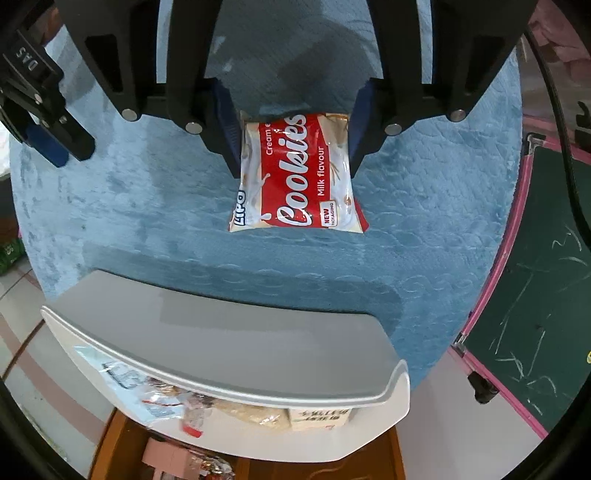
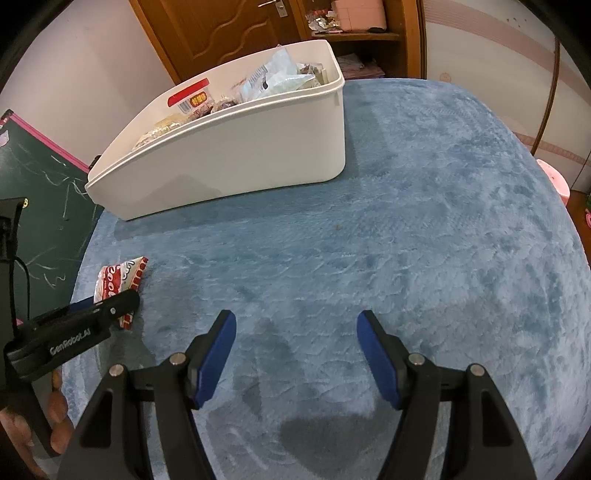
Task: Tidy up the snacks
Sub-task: 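Grasp the red Cookies packet with the left tool, then carry the Cookies packet into the white bin and open the left tool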
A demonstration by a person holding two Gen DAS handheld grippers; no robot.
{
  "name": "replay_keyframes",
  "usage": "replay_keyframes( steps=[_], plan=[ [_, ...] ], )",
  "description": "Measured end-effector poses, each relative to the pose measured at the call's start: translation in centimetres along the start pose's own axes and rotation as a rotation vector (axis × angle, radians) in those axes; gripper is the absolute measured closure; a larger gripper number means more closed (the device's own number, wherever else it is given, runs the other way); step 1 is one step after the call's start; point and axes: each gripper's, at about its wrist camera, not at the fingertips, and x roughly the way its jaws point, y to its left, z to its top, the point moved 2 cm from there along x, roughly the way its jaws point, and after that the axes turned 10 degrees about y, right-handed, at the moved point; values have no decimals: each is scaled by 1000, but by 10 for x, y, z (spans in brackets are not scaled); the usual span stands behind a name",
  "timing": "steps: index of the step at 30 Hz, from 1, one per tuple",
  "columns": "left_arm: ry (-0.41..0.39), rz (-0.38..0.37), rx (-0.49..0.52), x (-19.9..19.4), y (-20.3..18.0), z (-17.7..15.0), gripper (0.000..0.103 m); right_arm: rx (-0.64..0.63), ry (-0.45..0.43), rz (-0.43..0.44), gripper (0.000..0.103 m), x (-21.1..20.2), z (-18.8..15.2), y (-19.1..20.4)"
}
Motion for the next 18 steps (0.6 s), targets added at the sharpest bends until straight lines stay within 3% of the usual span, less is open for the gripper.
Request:
replay_keyframes(
  steps=[8,18],
  plan=[
    [-76,-39,54,-41,-16,-13,53,-17,-44,-1,34,-16,-1,4],
    [-268,-31,167,-130,-38,5,53,-81,-161,37,34,-68,18,22]
  ],
)
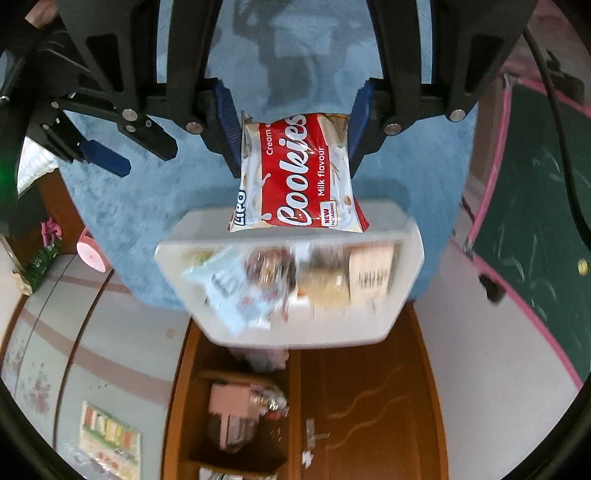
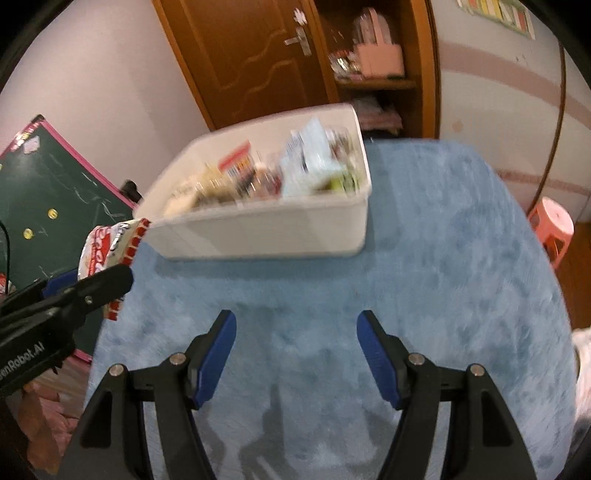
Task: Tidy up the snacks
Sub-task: 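Carry the Cookies packet into the white bin and open the left tool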
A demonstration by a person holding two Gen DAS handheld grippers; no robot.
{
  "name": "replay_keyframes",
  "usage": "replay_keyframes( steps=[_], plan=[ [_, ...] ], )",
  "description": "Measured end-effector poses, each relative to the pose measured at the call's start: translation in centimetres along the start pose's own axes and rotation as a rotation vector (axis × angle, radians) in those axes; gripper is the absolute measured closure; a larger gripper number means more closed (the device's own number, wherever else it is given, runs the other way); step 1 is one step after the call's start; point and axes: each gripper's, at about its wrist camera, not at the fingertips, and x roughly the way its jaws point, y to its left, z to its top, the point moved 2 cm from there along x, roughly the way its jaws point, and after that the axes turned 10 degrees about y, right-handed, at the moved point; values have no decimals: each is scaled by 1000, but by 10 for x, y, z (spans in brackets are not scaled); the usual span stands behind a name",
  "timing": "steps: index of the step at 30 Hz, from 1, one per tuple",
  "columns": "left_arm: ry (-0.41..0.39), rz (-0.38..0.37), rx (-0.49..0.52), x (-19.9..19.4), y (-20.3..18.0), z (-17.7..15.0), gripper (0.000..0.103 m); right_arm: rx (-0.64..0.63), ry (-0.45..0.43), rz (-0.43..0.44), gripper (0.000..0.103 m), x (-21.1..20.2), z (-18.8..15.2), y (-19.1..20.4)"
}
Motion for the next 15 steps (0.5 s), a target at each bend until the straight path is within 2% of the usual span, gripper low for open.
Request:
replay_keyframes(
  steps=[9,11,15],
  plan=[
    [-154,71,14,-45,2,70,53,-86,-222,-28,34,-73,90,21],
    [-196,98,8,-51,5,92,53,-118,-296,-59,34,-91,113,29],
    [-255,135,-18,-52,11,136,53,-161,-381,-125,34,-106,148,42]
  ],
)
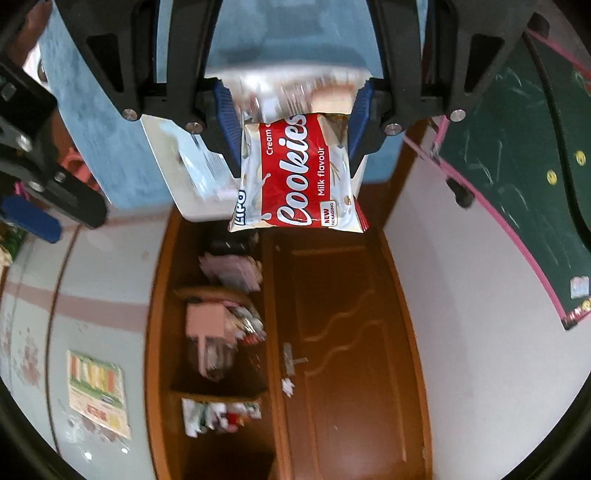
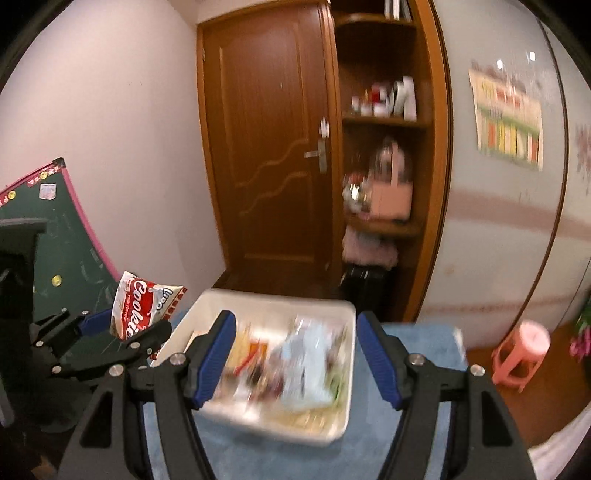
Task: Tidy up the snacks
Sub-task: 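Carry the Cookies packet into the white bin and open the left tool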
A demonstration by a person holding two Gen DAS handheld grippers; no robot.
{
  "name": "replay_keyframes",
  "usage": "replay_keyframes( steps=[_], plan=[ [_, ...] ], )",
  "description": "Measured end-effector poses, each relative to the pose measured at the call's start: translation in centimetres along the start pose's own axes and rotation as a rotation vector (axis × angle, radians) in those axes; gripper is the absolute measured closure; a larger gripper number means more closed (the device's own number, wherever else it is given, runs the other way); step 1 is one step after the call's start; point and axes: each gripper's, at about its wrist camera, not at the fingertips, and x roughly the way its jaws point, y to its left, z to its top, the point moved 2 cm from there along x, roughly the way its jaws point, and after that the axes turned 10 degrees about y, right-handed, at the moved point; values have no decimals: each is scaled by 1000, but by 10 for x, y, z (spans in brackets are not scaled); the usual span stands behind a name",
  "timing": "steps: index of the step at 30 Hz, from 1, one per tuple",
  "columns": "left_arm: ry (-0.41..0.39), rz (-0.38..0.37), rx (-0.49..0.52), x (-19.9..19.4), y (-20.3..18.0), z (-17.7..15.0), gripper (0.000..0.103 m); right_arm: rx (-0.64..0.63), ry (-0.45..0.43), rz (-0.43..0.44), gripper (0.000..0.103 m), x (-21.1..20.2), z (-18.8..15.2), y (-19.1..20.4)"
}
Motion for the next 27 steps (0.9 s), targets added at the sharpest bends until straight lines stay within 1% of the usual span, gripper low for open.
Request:
replay_keyframes(
  steps=[3,5,6,8,9,10,11,15,18,23,27],
  plan=[
    [-2,7,-33,19,4,25,52,-5,9,4,34,17,20,2],
    [8,5,-54,34,6,35,51,2,24,4,34,29,24,1],
    [20,4,-66,43,8,38,46,7,41,6,34,40,25,1],
    [58,4,-77,62,8,40,29,10,67,5,34,52,24,0],
    [77,18,-79,73,9,39,16,11,89,2,34,60,22,0],
    [89,27,-80,80,10,38,8,12,101,-1,34,65,18,-1],
    [109,29,-75,90,10,36,6,10,115,0,34,72,15,-2],
    [224,35,-57,123,10,18,5,-1,173,-23,34,91,2,-4],
    [267,35,-61,131,11,5,5,-11,190,-31,34,93,-7,-3],
    [276,25,-76,121,15,-2,5,-9,193,-32,34,82,-10,-2],
    [255,10,-89,94,17,-1,5,-12,184,-36,34,65,-9,1]
  ],
)
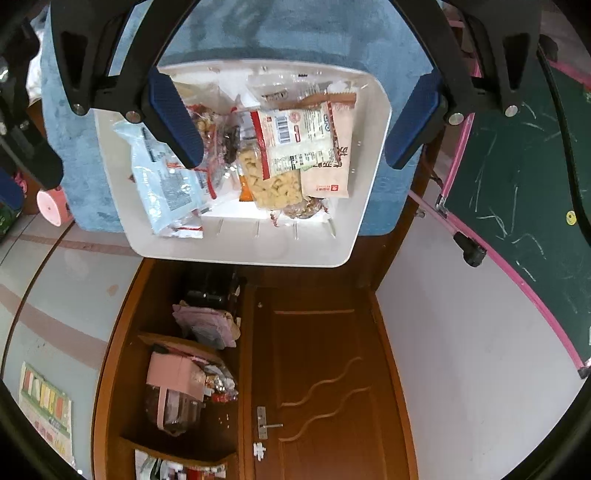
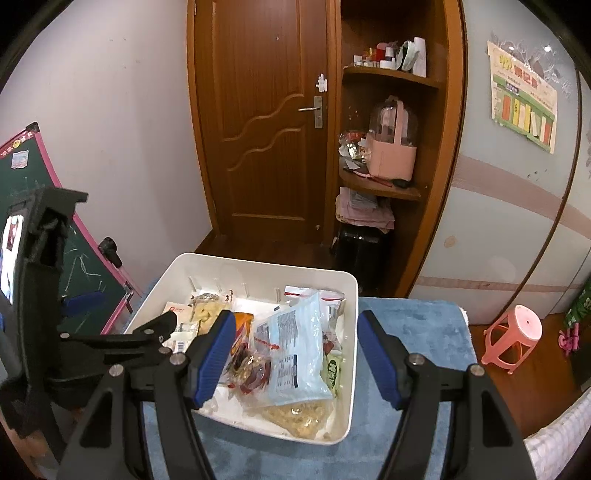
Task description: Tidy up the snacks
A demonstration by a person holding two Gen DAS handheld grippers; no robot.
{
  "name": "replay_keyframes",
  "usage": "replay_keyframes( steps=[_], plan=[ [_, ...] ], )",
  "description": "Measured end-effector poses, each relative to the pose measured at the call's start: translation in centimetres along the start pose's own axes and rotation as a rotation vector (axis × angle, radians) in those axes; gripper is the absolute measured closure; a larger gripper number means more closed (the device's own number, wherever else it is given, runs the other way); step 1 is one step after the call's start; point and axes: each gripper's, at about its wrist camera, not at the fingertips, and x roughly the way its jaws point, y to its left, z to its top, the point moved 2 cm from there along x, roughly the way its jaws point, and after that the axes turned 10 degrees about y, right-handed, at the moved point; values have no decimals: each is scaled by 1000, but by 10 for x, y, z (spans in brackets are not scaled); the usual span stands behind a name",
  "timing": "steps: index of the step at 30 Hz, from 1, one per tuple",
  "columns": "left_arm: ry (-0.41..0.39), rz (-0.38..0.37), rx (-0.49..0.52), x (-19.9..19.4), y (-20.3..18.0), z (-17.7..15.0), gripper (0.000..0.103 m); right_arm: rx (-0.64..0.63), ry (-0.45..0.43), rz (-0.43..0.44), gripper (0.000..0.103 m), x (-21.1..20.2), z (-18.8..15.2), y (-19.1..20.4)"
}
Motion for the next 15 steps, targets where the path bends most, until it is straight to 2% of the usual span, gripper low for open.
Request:
replay_keyframes(
  steps=[9,15],
  plan=[
    [-110,-34,8,-102,1,-28,5,11,-76,-6,34,-90,-10,4],
    [-179,-89,29,-170,-1,-75,3,1,-105,-17,34,-148,-43,4]
  ],
)
